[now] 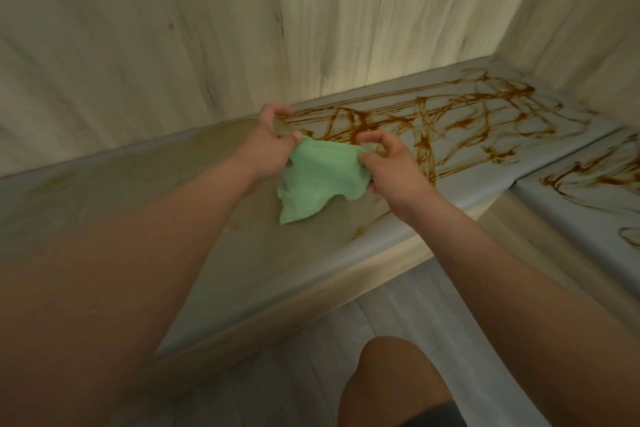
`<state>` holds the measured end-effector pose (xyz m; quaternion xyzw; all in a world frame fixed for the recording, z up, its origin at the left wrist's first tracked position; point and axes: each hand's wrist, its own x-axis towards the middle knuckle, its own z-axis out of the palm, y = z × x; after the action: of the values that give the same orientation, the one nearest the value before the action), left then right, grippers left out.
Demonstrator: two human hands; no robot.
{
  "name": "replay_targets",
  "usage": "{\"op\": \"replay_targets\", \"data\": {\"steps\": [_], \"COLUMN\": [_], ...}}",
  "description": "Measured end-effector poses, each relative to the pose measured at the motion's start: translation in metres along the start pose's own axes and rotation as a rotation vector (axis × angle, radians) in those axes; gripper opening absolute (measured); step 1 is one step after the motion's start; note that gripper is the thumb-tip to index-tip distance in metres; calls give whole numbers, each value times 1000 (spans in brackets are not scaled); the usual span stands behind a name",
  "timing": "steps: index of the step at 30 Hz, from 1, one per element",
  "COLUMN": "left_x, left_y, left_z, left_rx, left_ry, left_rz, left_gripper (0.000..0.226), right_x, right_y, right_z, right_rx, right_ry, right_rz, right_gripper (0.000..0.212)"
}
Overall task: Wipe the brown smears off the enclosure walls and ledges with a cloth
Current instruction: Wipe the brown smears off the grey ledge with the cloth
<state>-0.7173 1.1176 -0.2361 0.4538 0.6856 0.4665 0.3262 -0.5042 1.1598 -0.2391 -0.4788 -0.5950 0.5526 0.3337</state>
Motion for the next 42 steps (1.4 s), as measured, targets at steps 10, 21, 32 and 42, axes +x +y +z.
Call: {"op": "replay_targets", "data": {"steps": [10, 21, 32, 42], "left_x": [1, -32, -3, 26], "left_y": [11, -1, -24, -55], "left_z": [1, 32, 38, 39], "left_rx": [716, 607, 929, 1346], "left_ry": [-206, -642, -256, -529], "left_rz": [245, 119, 59, -166], "left_gripper": [22, 29, 35, 122], "right_x": [20, 6, -7, 102], "right_y": [-4, 35, 102, 99], "right_z": [-32, -75, -22, -61], "right_rx": [-559, -942, -1296, -1238], "right_ry": [0, -246, -366, 115], "right_rz": [-168, -182, -330, 224], "right_gripper": [6, 8, 71, 81]}}
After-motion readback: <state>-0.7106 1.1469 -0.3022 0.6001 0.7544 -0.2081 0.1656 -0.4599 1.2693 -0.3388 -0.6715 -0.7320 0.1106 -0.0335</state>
